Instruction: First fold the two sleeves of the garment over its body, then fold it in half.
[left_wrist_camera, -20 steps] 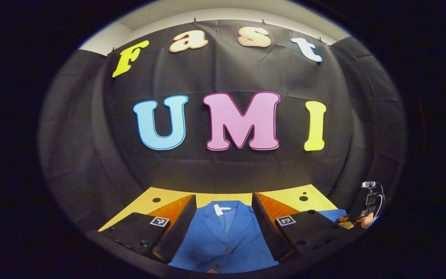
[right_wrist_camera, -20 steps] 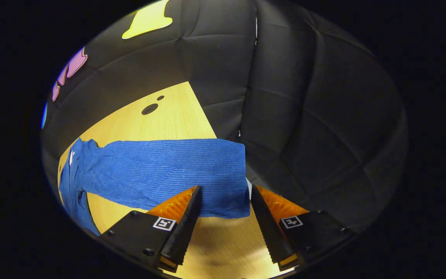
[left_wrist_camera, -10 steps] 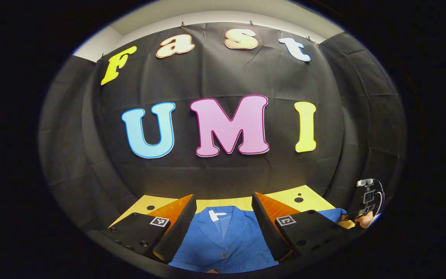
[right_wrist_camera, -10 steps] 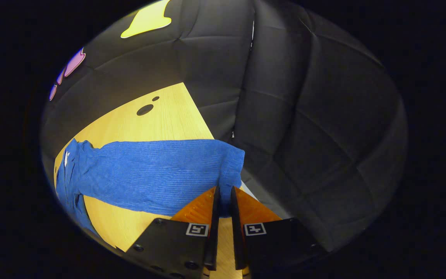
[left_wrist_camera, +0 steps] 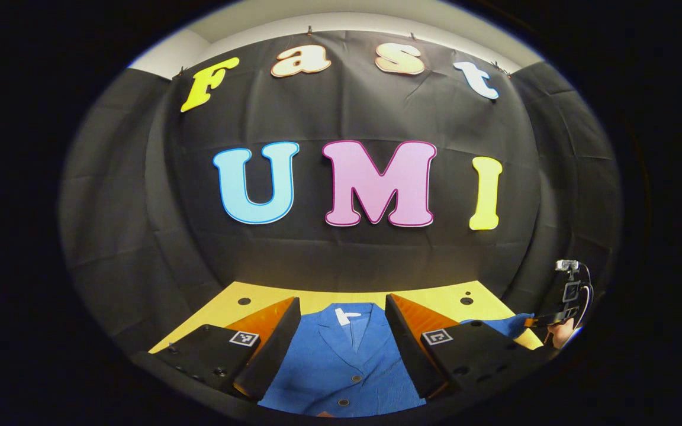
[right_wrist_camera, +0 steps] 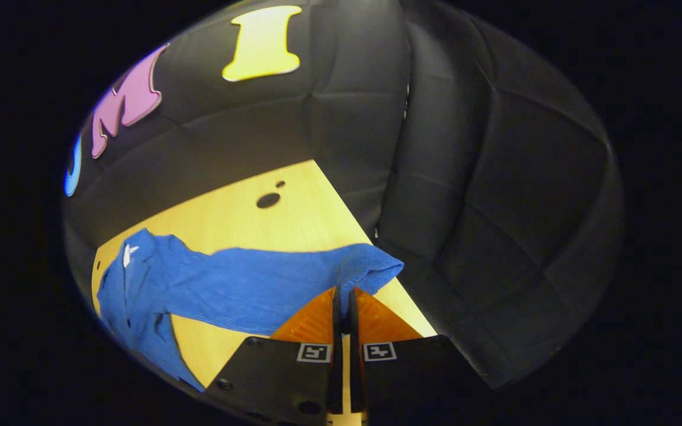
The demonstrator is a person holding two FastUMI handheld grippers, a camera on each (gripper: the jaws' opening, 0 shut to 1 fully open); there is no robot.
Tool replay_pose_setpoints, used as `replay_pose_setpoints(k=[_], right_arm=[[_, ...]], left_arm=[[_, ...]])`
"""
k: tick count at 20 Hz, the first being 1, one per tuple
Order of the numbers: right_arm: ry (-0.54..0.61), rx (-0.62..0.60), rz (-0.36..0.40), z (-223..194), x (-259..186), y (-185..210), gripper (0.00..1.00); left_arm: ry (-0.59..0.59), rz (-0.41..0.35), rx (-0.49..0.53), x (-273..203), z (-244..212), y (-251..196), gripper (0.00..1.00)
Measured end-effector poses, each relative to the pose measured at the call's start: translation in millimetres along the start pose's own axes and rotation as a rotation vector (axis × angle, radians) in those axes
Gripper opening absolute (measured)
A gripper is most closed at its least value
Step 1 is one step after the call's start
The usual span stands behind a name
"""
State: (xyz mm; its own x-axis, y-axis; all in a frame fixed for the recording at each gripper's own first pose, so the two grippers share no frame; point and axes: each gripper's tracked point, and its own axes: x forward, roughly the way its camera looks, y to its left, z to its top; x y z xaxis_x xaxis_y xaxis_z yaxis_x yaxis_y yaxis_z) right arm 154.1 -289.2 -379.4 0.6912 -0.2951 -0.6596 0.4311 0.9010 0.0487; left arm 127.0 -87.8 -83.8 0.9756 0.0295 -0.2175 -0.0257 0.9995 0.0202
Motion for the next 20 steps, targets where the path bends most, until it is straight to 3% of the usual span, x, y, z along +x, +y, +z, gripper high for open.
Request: replay_pose_setpoints(k=[5,9,13,15,20], right_arm=[[-0.169,-0.101,0.091,54.5,-95.5,85.0,0.05],[-0.251,-0.184,0.164,71.4,-160.8,160.7,0.05],[-0.312,-0.251,0.271,92.9,-197.8,261.7,0.05],[-0.372,-0.361,0.331,101.9,-206.1,323.5,0.05],[-0.183,-0.418,0.509,23.4,-160.2,481.6,0.05]], left_arm=[[-0.031,-0.013,-0.029,-16.7,2.4,39.7,0.82],[-0.045,0.036,-0.068,-36.1,-2.4,98.3,0.82],[-0.045,0.099,-0.091,-55.0,-16.6,157.0,0.82],[-0.047,0.137,-0.106,-63.4,-21.7,182.8,0.82],[-0.042,0.220,-0.131,-77.0,-39.6,237.4,0.82]])
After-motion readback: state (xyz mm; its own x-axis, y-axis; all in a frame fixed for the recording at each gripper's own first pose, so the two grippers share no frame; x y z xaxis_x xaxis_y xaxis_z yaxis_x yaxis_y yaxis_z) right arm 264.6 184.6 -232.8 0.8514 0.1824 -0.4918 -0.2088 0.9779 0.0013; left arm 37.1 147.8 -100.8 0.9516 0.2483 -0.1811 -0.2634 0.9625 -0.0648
